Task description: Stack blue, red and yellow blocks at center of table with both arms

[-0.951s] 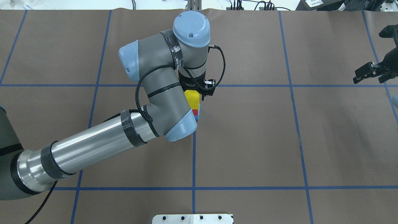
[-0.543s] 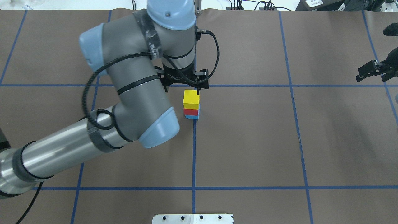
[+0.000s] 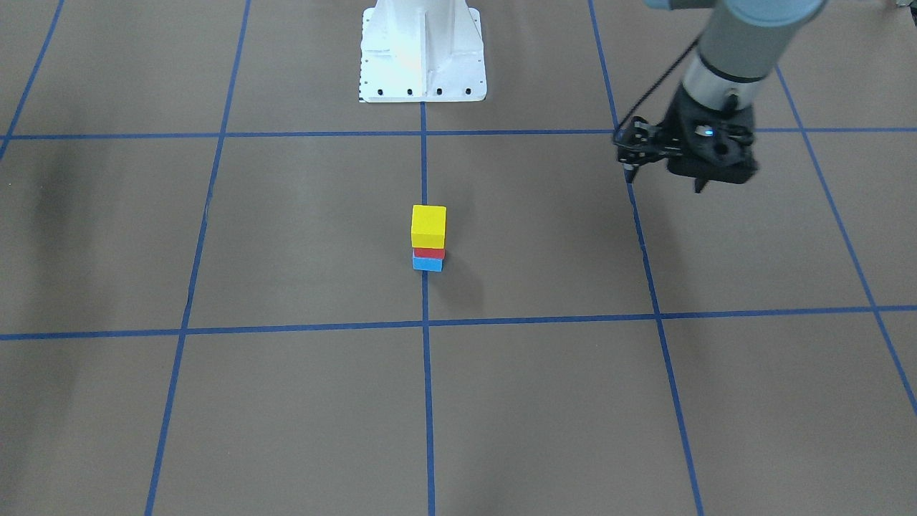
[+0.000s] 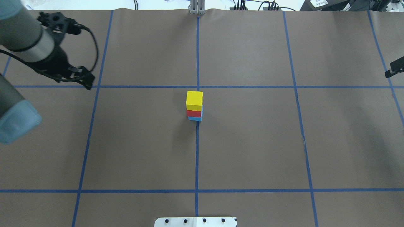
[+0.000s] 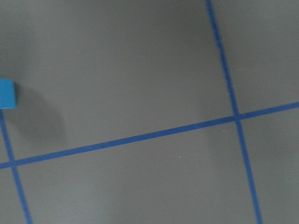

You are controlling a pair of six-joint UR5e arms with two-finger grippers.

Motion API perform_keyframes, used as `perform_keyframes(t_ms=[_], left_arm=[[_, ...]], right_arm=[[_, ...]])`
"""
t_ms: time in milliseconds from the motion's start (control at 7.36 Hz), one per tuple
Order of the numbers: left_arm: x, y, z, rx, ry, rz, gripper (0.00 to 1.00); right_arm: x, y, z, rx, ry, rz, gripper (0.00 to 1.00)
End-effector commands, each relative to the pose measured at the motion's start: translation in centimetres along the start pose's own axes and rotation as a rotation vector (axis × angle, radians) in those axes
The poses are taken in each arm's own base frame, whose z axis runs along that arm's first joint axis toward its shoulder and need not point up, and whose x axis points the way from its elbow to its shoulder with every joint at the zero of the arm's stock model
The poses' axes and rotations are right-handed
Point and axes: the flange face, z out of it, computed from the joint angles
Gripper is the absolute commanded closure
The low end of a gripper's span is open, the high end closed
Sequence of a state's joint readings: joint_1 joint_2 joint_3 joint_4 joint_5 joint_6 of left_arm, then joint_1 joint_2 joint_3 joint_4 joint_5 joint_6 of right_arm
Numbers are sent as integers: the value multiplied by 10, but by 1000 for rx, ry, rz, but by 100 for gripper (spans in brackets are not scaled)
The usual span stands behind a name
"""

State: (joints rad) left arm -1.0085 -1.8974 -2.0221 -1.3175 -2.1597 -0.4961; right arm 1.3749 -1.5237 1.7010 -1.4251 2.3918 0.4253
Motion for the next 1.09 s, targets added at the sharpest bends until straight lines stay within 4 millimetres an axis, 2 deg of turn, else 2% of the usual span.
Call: perform_keyframes(t_ms=[0,136,272,407,543,679,815,951], left_arm=[[-206,40,9,-19,97,-63,0],[-272,68,20,-38,75,-28,0],[-308,77,24,-47,65,17,0],[-340,104,37,-75,45,-10,0],[-360,128,34,-75,41,-28,0],[-378,152,22,-52,38,-79,0],[-384,163,20,-50,40,-99,0],[-385,163,20,-54,42,-107,0]], right_arm=[[38,8,-22,27,-18,-27,0],[47,9,-27,38,-15,-24,0],[56,16,-29,44,-4,-20,0],[59,19,-27,42,-2,-20,0],[60,19,-26,39,0,-20,0],[59,18,-25,39,2,-25,0],[51,16,-20,31,7,-42,0],[43,16,-13,19,10,-57,0]])
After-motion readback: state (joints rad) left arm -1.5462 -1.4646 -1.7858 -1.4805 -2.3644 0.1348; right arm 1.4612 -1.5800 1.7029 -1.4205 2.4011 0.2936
